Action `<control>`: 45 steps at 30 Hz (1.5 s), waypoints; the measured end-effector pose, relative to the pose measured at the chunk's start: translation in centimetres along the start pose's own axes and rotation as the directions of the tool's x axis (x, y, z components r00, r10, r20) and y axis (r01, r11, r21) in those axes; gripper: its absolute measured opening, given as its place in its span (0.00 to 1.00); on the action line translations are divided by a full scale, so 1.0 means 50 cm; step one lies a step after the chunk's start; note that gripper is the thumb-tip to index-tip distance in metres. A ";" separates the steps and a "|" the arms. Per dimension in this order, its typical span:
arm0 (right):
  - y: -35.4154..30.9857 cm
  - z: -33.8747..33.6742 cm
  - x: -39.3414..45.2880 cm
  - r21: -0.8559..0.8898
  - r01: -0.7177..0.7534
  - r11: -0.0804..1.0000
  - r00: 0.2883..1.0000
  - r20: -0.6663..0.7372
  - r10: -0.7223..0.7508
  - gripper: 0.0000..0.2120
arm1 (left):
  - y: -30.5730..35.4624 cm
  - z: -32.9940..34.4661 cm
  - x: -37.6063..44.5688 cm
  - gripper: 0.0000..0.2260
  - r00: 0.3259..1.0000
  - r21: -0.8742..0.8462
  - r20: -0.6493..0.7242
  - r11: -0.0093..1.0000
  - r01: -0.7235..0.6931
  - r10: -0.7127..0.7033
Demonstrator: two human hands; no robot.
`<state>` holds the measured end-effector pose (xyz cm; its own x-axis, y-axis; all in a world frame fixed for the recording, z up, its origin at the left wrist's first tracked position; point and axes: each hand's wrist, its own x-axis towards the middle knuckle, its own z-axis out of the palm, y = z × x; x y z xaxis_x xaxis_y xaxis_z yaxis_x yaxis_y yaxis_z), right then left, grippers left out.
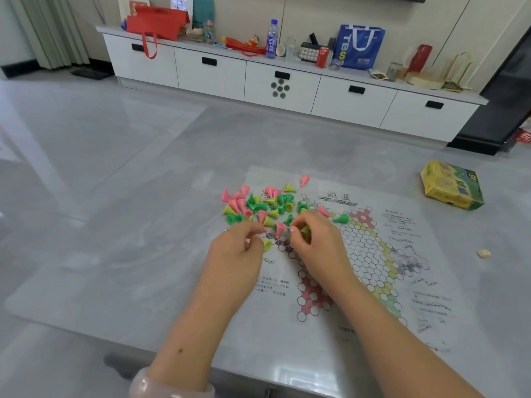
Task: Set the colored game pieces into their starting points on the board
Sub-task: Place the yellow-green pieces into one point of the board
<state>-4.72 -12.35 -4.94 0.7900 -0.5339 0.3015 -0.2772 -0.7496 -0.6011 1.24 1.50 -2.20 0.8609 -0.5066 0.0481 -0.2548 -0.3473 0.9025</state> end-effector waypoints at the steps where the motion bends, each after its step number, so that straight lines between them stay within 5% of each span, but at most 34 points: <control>1: 0.000 -0.002 -0.002 0.026 -0.021 0.999 1.000 -0.017 0.022 0.03 | -0.002 0.008 0.000 0.12 1.000 0.014 -0.006 1.000 -0.004 0.005; 8: -0.062 -0.050 -0.034 0.232 -0.003 0.973 0.985 -0.166 0.042 0.08 | 0.033 0.067 -0.003 0.12 0.986 0.044 0.070 0.987 -0.158 0.154; 10: -0.076 -0.055 -0.049 0.239 0.001 0.971 0.974 -0.219 0.053 0.10 | 0.053 0.083 -0.008 0.14 0.992 -0.184 0.127 0.983 0.021 0.002; 11: -0.077 -0.055 -0.057 0.237 0.000 0.971 0.970 -0.238 0.058 0.09 | 0.066 0.090 -0.013 0.15 0.973 -0.348 0.200 0.920 0.178 -0.112; 13: -0.065 -0.055 -0.073 0.178 0.004 0.984 0.968 -0.247 0.041 0.04 | 0.090 0.100 -0.029 0.16 0.864 -0.636 0.430 0.592 0.495 -0.261; 15: -0.050 -0.059 -0.089 0.100 0.013 0.995 0.981 -0.195 0.007 0.09 | 0.101 0.114 -0.040 0.15 0.781 -0.720 0.557 0.305 0.624 -0.283; 17: -0.037 -0.067 -0.105 0.071 0.026 0.997 0.994 -0.112 -0.018 0.17 | 0.101 0.128 -0.045 0.14 0.752 -0.724 0.580 0.224 0.652 -0.314; 23: -0.017 -0.108 -0.121 0.132 0.018 0.991 0.991 -0.134 0.000 0.16 | 0.098 0.162 -0.045 0.13 0.725 -0.689 0.628 0.232 0.687 -0.283; 30: 0.021 -0.155 -0.124 0.208 -0.066 0.976 0.955 -0.272 0.123 0.11 | 0.105 0.183 -0.036 0.11 0.775 -0.765 0.575 0.164 0.623 -0.262; 33: 0.034 -0.159 -0.133 0.146 -0.114 0.983 0.973 -0.183 0.140 0.08 | 0.106 0.183 -0.032 0.11 0.771 -0.769 0.574 0.141 0.623 -0.276; 39: 0.036 -0.156 -0.136 0.061 -0.166 0.984 0.981 -0.095 0.172 0.11 | 0.110 0.185 -0.036 0.10 0.767 -0.742 0.586 0.205 0.638 -0.264; 45: 0.038 -0.164 -0.130 0.171 -0.245 0.954 0.960 -0.091 0.263 0.03 | 0.122 0.182 -0.054 0.10 0.781 -0.722 0.578 0.297 0.625 -0.237</control>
<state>-14.88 -13.51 -2.01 0.6359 -0.7458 0.1987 -0.3651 -0.5175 -0.7739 -6.65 -6.42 -0.70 0.4777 -0.7695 -0.4239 0.7804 0.1502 0.6069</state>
